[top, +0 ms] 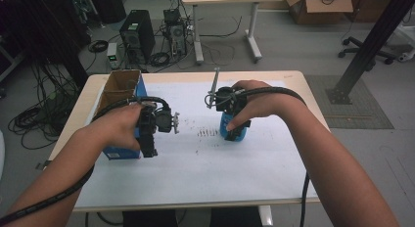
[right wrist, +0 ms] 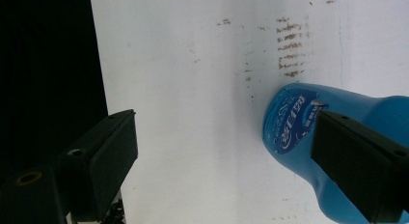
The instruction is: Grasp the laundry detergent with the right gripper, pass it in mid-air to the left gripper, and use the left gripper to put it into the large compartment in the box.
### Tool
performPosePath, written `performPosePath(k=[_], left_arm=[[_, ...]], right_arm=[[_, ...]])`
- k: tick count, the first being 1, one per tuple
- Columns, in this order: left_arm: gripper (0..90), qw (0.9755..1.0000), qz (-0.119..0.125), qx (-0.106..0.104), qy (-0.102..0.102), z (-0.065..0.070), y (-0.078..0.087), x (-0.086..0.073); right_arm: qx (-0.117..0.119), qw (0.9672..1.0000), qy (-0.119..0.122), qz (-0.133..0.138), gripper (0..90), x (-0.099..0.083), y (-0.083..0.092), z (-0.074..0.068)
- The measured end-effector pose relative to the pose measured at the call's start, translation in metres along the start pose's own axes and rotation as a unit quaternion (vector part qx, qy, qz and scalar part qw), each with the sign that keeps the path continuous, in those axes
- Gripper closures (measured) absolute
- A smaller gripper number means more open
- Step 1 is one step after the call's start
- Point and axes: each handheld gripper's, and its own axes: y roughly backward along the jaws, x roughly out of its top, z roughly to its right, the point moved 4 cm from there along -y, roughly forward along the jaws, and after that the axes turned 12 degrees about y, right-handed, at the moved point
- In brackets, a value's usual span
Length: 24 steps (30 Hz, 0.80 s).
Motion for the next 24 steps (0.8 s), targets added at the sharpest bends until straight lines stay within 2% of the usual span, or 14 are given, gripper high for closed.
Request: performPosePath(k=[6,15,23,24], left_arm=[[0.2,0.9998,0.011,-0.017,-0.003,0.000,0.002,0.006],[0.2,0.9998,0.011,-0.012,-0.008,-0.003,0.002,0.006],[0.2,0.9998,0.011,-0.019,-0.005,-0.002,0.000,0.003],[0.2,0.9998,0.010,-0.017,-0.010,-0.003,0.001,0.004]], right_arm=[[-0.002,1.0000,-0.002,0.005,9.6,-0.005,0.001,0.001],[-0.002,0.9999,-0.006,0.012,9.3,-0.010,-0.007,0.001],[0.005,0.9997,-0.016,0.018,9.7,-0.020,-0.014,-0.009],[0.005,0.9997,-0.016,0.018,9.7,-0.020,-0.014,-0.009]])
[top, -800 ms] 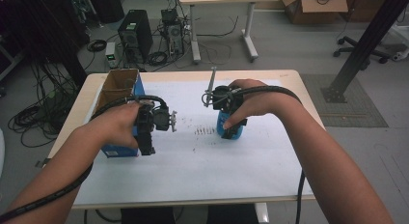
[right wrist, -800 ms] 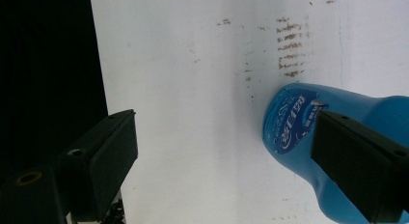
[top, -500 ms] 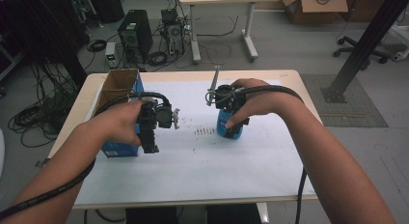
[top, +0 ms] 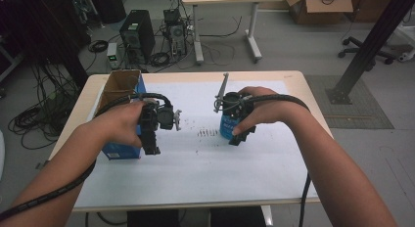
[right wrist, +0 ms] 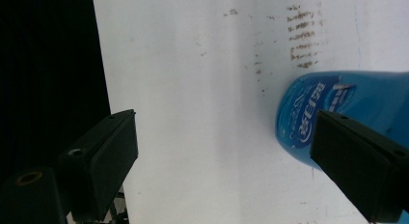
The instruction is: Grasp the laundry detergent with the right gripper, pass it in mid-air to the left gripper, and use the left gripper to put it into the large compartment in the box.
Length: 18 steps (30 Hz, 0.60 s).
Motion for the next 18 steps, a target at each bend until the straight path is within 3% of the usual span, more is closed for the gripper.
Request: performPosePath(k=[18], left_arm=[[0.4,1.0000,-0.001,0.005,-0.006,0.003,0.001,-0.001]], right_arm=[[-0.007,0.9986,-0.050,0.013,9.5,-0.041,-0.009,-0.008]])
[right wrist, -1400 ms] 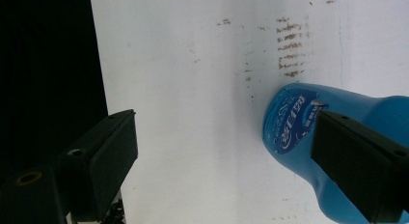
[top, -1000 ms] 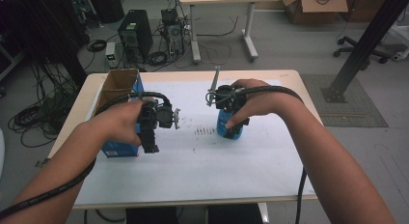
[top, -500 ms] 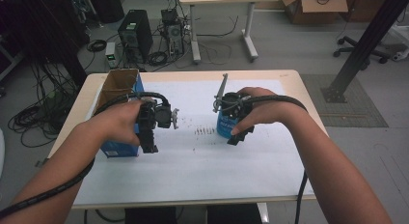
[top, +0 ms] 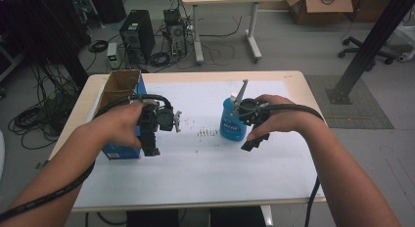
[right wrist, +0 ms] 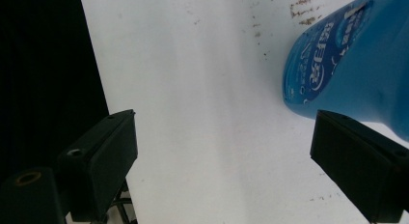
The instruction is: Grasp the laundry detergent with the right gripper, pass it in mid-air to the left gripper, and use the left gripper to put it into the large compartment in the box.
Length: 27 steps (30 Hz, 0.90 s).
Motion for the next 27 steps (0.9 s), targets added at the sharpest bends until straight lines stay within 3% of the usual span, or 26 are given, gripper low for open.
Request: performPosePath(k=[9,17,27], left_arm=[[0.4,1.0000,-0.007,0.001,0.001,-0.001,-0.001,-0.001],[0.4,1.0000,-0.007,0.002,0.001,-0.002,-0.003,0.001],[0.4,0.9999,-0.010,0.000,-0.001,0.000,-0.002,0.004]], right_arm=[[-0.001,0.9999,-0.010,0.008,9.4,-0.014,-0.002,0.002],[-0.009,0.9994,-0.028,0.020,9.1,-0.030,-0.014,0.008],[-0.024,0.9975,-0.045,0.049,8.9,-0.048,-0.023,0.015]])
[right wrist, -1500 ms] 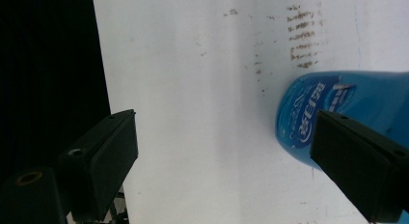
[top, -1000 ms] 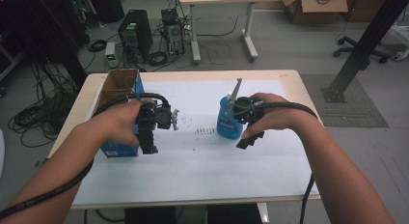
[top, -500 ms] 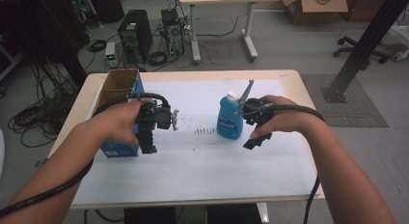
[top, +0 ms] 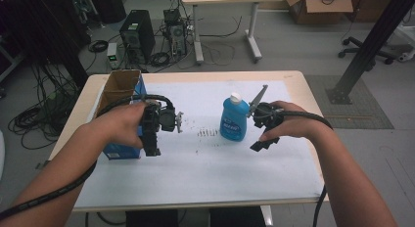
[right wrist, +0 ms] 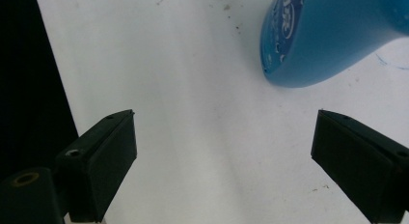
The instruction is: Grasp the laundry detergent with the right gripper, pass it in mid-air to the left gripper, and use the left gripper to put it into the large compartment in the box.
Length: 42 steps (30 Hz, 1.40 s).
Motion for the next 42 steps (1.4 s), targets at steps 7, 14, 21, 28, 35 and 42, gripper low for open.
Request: performPosePath(k=[7,14,21,28,35,42], left_arm=[[0.4,1.0000,-0.005,-0.002,0.001,0.001,-0.001,0.001],[0.4,0.9999,-0.010,0.001,-0.002,0.000,0.001,0.002],[0.4,0.9999,-0.013,-0.001,0.002,-0.001,0.001,0.000],[0.4,0.9999,-0.015,0.000,0.005,-0.001,0.001,-0.003],[0.4,0.9999,-0.010,0.004,0.007,0.000,0.002,-0.005],[0.2,0.9999,-0.014,-0.001,0.005,0.004,-0.004,-0.009]], right_arm=[[-0.011,0.9995,-0.014,0.025,8.7,-0.011,-0.004,0.008],[-0.022,0.9954,-0.041,0.083,8.6,-0.022,-0.016,0.016],[-0.031,0.9912,-0.054,0.117,8.5,-0.026,-0.027,0.028],[-0.042,0.9852,-0.070,0.151,7.4,-0.027,-0.033,0.040],[-0.048,0.9825,-0.076,0.163,6.3,-0.022,-0.040,0.046],[-0.062,0.9776,-0.080,0.184,5.3,-0.014,-0.049,0.050]])
